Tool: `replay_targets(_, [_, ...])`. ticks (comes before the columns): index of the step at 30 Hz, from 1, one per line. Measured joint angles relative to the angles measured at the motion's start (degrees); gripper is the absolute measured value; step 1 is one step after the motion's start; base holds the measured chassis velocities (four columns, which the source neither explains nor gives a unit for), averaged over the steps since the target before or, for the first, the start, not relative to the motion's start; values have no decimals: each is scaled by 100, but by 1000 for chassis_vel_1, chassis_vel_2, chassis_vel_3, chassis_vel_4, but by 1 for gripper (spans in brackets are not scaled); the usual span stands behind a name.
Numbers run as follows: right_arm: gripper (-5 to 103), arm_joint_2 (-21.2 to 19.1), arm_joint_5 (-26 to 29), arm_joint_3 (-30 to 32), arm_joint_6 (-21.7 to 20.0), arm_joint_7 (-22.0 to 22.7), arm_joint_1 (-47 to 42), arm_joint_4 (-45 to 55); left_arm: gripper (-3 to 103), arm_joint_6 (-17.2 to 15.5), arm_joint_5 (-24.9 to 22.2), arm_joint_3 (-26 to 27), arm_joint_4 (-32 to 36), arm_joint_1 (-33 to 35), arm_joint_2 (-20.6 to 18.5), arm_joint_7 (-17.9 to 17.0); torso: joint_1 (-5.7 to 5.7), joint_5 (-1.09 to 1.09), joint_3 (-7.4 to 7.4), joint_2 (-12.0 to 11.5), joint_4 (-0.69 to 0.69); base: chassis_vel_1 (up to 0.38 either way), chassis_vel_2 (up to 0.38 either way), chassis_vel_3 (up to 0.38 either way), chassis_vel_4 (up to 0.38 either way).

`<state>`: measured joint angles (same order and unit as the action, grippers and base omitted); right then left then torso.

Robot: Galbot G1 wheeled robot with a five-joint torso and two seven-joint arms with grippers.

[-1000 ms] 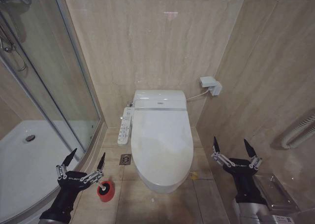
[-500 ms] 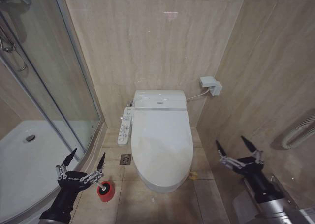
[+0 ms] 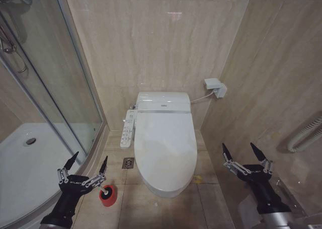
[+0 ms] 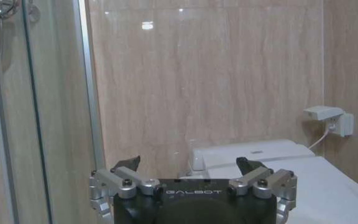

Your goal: Open the toilet lid, clean the toilet bowl with a toilet brush, close the toilet lid, and flush.

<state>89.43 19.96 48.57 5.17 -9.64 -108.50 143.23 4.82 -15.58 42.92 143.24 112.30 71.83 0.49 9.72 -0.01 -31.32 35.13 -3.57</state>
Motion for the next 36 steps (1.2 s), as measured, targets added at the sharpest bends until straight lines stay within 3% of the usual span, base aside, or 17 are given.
replay_targets(11, [100,-298,-83,-176,117,904,-175,13,100,0,0,0,0,0,0,0,0,0,0,0,0,0,0,0,0])
replay_targets(36, [100,-511,167,-234,-129,867,-107,8,100,0,0,0,0,0,0,0,0,1,0,0,0,0,0,0,0])
